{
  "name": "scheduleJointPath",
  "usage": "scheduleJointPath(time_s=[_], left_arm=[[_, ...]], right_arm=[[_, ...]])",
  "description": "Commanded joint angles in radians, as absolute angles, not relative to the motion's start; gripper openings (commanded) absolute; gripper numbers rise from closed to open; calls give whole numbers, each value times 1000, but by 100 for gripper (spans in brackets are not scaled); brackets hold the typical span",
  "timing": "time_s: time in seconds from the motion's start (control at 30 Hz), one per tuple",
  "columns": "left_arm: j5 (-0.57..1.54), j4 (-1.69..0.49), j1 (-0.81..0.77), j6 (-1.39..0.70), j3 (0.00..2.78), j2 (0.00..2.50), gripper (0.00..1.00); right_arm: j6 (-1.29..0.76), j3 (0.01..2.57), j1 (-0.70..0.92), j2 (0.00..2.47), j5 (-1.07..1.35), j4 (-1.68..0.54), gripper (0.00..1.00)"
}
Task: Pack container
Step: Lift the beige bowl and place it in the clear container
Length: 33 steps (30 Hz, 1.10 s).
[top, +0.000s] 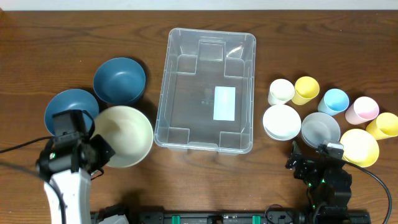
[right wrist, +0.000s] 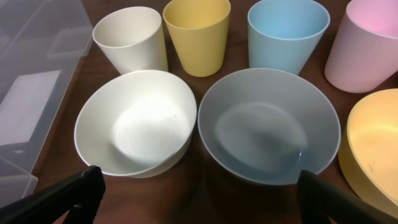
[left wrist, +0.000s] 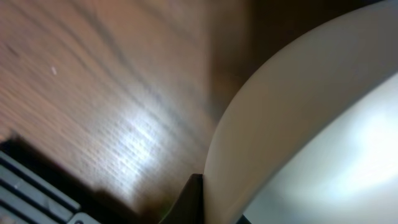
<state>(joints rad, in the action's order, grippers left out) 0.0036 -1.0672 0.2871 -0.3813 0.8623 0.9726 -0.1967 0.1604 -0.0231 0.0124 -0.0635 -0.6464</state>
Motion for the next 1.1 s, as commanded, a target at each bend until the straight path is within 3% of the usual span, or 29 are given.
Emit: scheduleJointPath(time_s=[0.0, 0.4, 0.7, 1.07], left_arm=[[-6, -1045, 291, -375, 950, 913, 6], [366, -698, 247, -449, 1064, 948, 6], [377, -388, -65, -586, 1100, 1238, 6], [301, -374, -248, -465, 1317, 1693, 6]], right_arm=[[-186, 159, -33, 7, -71, -648, 99], [-186, 159, -33, 7, -70, -648, 99], [-186, 159, -33, 7, -71, -648, 99], [-186, 159, -33, 7, -71, -648, 99]])
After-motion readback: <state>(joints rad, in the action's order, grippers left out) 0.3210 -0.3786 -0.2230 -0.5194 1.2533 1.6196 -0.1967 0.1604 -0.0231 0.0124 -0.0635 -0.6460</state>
